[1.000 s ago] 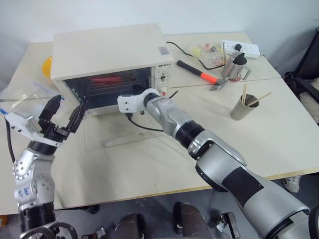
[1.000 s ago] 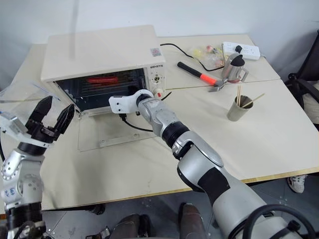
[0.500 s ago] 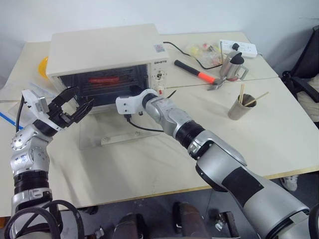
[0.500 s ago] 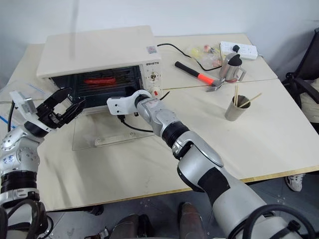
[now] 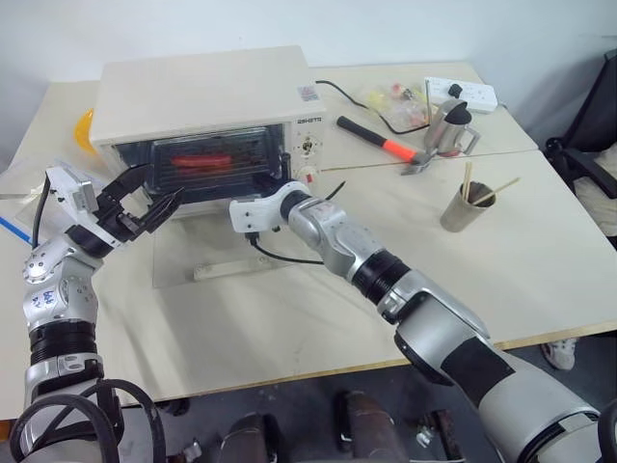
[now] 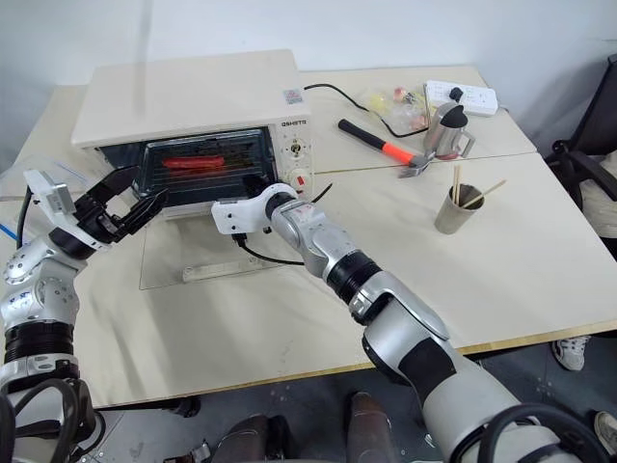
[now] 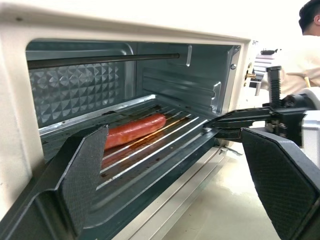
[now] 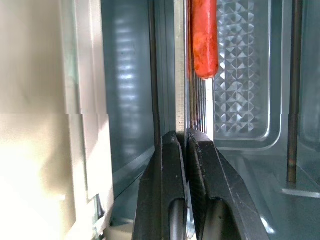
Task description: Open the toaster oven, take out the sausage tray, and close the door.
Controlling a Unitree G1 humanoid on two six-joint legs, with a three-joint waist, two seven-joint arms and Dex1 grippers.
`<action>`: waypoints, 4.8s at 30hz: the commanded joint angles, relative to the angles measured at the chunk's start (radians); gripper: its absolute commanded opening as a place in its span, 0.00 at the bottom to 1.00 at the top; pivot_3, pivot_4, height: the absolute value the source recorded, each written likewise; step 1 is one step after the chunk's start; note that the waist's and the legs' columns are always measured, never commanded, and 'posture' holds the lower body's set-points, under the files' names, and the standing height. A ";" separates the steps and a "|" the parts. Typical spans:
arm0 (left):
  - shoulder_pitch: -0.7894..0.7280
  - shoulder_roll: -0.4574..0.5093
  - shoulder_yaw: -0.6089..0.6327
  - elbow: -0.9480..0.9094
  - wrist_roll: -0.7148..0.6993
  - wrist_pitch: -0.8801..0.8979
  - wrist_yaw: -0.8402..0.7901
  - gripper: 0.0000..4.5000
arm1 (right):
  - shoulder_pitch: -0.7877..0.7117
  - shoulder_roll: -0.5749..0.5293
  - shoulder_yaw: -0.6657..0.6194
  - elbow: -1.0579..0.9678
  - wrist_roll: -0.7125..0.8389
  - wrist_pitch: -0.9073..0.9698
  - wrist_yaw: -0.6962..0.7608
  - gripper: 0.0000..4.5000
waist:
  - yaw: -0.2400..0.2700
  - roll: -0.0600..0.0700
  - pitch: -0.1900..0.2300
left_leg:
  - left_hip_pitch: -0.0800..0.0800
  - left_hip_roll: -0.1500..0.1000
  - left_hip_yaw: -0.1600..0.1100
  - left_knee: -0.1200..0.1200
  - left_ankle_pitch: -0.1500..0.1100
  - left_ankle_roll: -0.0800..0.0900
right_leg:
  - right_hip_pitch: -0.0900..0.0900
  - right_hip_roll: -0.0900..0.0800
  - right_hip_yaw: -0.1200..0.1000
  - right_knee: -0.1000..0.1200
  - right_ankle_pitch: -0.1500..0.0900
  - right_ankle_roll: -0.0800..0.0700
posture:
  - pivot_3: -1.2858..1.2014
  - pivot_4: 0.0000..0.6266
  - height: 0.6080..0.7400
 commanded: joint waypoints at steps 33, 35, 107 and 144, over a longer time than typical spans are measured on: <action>-0.020 0.035 0.039 0.001 0.004 0.001 0.030 1.00 | -0.183 0.129 -0.004 0.271 0.025 -0.010 -0.173 0.01 | -0.005 0.000 0.000 | 0.003 0.000 0.000 -0.001 0.000 0.000 | 0.002 0.000 0.001 0.001 0.000 0.000 | 0.52 0.24 1.00; -0.022 0.037 0.038 0.002 0.004 0.006 0.032 1.00 | -0.149 0.113 0.004 0.219 0.012 -0.009 -0.165 0.01 | -0.005 0.000 0.000 | 0.003 0.000 0.000 -0.001 0.000 0.000 | 0.002 0.000 0.001 0.001 0.000 0.000 | 0.52 0.24 1.00; 0.686 0.019 0.364 -0.732 -1.320 1.061 0.925 1.00 | 0.406 -0.384 -0.148 -0.629 0.058 -0.537 0.008 0.01 | 0.031 -0.003 -0.001 | 0.010 0.005 -0.002 0.001 0.000 0.000 | 0.003 0.001 0.018 0.001 -0.003 -0.005 | 0.52 0.24 1.00; 0.723 0.077 0.134 -0.698 -1.420 1.037 0.941 0.01 | 0.417 -0.376 -0.197 -0.662 0.233 -0.717 0.177 0.00 | 0.033 -0.003 -0.001 | 0.010 0.004 -0.001 0.001 0.000 0.000 | 0.003 0.001 0.019 0.001 -0.004 -0.007 | 0.52 0.24 1.00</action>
